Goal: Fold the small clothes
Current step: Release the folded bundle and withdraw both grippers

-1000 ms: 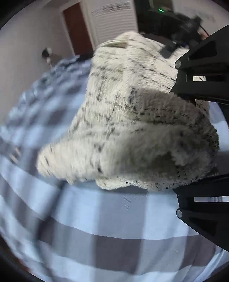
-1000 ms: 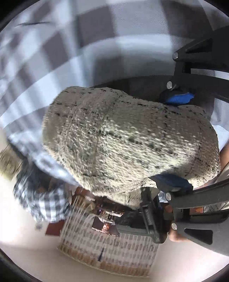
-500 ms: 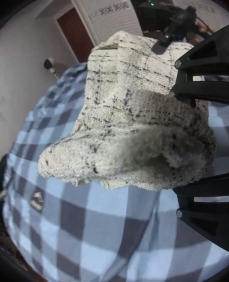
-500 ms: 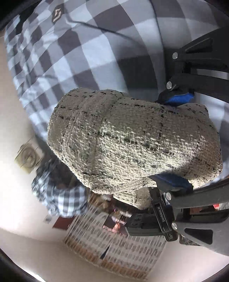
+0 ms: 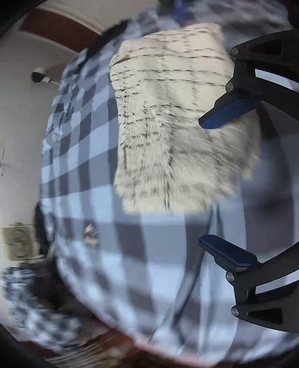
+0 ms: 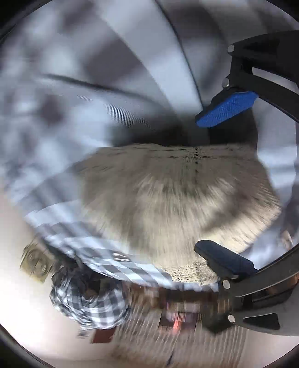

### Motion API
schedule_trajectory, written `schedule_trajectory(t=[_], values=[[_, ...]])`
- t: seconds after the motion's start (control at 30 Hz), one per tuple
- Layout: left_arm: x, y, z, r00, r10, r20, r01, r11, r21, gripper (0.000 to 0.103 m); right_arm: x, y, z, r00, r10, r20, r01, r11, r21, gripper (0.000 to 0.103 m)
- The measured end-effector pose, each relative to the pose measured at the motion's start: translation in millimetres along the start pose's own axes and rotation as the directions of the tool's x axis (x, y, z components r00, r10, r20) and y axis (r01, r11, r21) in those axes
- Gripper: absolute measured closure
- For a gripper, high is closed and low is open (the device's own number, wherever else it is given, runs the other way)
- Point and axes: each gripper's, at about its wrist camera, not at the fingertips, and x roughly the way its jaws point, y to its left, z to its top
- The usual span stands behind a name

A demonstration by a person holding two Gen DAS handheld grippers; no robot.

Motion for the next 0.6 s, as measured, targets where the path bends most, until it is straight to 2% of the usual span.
schedule_trajectory(t=[0.1, 0.2, 0.27, 0.37, 0.4, 0.43, 0.53, 0.6], values=[[-46, 7, -15, 0.997, 0.055, 0.061, -0.058, 0.997, 0.054, 0.003, -57, 37, -25, 0.984, -0.098, 0.147, 0.121, 0.98, -0.155, 0.006], [-97, 14, -47, 0.984, 0.068, 0.165, -0.081, 0.994, 0.071, 0.002, -95, 46, -64, 0.944, -0.189, 0.272, 0.257, 0.935, -0.243, 0.005], [-125, 12, -61, 0.971, 0.077, 0.226, -0.099, 0.991, 0.088, 0.0, -103, 47, -91, 0.916, -0.262, 0.302, 0.348, 0.895, -0.278, 0.005], [-150, 11, -81, 0.957, 0.075, 0.279, -0.105, 0.99, 0.093, 0.0, -95, 39, -88, 0.89, -0.352, 0.29, 0.436, 0.844, -0.313, 0.006], [-155, 11, -87, 0.955, 0.077, 0.288, -0.107, 0.99, 0.091, 0.0, -98, 33, -89, 0.885, -0.359, 0.297, 0.444, 0.844, -0.3, 0.005], [-157, 10, -91, 0.954, 0.077, 0.291, -0.107, 0.99, 0.088, 0.0, -110, 28, -98, 0.885, -0.349, 0.308, 0.433, 0.861, -0.268, 0.005], [-168, 12, -104, 0.956, 0.089, 0.28, -0.109, 0.992, 0.057, 0.0, -126, 20, -115, 0.917, -0.24, 0.318, 0.308, 0.933, -0.186, 0.005], [-172, 14, -110, 0.962, 0.058, 0.268, -0.07, 0.997, 0.036, 0.0, -125, 19, -120, 0.918, -0.225, 0.326, 0.286, 0.946, -0.152, 0.005]])
